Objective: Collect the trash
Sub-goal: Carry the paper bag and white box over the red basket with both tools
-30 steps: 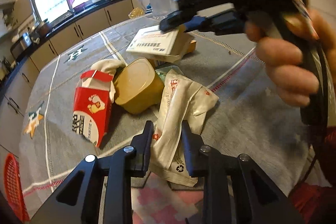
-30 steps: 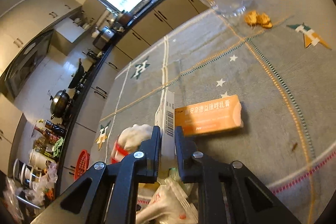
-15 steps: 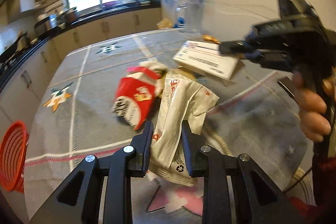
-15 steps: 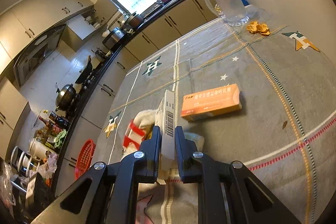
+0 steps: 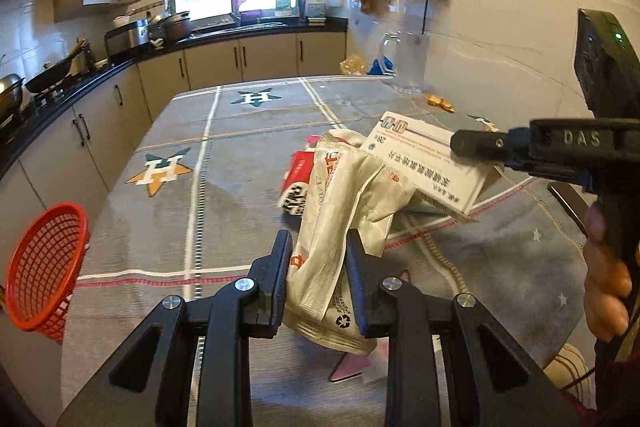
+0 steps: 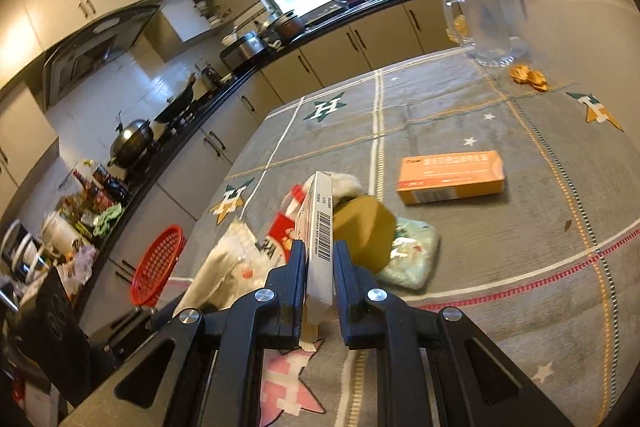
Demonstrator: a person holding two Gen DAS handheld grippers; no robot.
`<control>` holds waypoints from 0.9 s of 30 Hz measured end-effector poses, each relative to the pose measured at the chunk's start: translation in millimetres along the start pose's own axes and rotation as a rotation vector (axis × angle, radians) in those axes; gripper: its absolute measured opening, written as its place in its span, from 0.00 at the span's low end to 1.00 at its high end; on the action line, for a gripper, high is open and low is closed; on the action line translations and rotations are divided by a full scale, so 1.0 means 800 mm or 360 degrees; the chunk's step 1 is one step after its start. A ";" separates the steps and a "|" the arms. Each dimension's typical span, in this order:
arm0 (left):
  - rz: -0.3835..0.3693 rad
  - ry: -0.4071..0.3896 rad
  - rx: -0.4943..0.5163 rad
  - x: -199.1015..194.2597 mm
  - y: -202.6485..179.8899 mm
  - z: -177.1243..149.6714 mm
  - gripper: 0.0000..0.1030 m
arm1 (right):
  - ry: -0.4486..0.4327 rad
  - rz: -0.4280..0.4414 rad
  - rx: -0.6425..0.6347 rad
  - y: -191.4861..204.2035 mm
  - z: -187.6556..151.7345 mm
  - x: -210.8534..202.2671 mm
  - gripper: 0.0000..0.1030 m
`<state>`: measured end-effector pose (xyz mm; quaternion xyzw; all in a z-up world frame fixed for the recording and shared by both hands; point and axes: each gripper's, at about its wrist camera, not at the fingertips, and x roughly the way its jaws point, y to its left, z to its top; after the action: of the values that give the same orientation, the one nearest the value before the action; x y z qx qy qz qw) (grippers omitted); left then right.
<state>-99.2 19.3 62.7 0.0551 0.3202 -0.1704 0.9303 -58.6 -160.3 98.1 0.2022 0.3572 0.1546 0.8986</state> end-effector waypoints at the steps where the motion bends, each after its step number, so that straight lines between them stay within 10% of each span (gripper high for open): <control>1: 0.0012 -0.0006 -0.0009 -0.002 0.003 -0.001 0.25 | 0.0006 0.0004 -0.0014 0.004 -0.003 0.002 0.14; 27: 0.0154 -0.0018 -0.0152 -0.019 0.058 -0.014 0.25 | 0.0111 0.0060 -0.0181 0.061 -0.018 0.033 0.14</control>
<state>-100.5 69.0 62.7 0.0251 0.3197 -0.1102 0.9408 -56.9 -103.3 96.5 0.1520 0.3751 0.1986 0.8926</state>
